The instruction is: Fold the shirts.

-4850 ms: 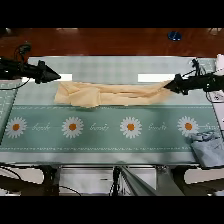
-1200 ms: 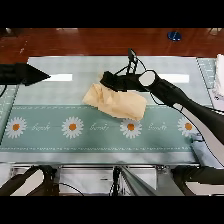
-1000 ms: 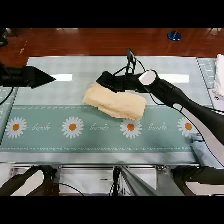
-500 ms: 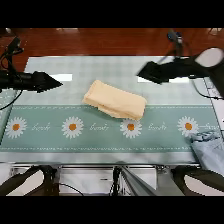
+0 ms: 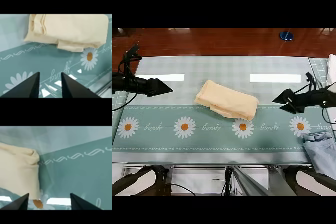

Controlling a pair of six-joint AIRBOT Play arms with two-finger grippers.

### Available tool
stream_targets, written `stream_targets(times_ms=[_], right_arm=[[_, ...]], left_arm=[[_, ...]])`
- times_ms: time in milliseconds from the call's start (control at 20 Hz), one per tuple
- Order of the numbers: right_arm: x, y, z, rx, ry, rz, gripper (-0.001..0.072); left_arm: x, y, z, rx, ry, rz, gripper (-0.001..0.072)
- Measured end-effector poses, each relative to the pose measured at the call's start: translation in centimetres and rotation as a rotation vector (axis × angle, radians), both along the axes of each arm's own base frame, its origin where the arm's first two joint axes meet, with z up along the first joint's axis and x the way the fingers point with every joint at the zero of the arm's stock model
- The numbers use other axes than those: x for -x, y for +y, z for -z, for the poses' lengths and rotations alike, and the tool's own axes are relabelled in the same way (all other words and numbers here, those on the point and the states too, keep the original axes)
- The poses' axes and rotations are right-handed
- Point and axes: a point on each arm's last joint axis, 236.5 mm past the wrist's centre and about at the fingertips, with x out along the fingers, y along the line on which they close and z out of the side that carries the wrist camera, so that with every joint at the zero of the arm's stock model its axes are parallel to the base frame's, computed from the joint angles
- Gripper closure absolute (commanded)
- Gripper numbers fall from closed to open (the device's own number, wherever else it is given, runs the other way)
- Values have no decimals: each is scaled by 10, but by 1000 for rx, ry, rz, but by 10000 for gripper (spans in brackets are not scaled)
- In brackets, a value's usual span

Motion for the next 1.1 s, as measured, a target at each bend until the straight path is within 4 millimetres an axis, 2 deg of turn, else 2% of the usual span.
stream_targets(times_ms=[200,400,450,500,550,650,750,850,900,1000,1100], right_arm=[[0,43,34,-94,22,23,138],[-16,97,47,-193,-14,51,165],[-20,107,49,-205,-24,61,259],[-23,116,49,-219,-33,76,429],[-26,123,49,-227,-41,88,690],[-31,134,44,-263,-51,106,692],[-37,144,23,-322,-94,71,693],[-47,146,-19,-385,-177,15,693],[-54,141,-48,-408,-234,-3,693],[-60,117,-106,-409,-332,-10,693],[-59,75,-162,-361,-414,23,693]], left_arm=[[0,2,2,-11,4,1,361],[4,1,3,-12,14,11,361],[4,1,3,-12,16,12,361],[5,1,3,-11,20,16,361],[8,0,4,-9,28,24,362],[10,0,4,-7,33,29,362],[11,-1,4,-7,36,32,362],[11,-1,4,-7,37,33,363],[11,-1,4,-7,37,33,362],[10,0,4,-8,33,30,364],[8,0,4,-9,29,26,364]])
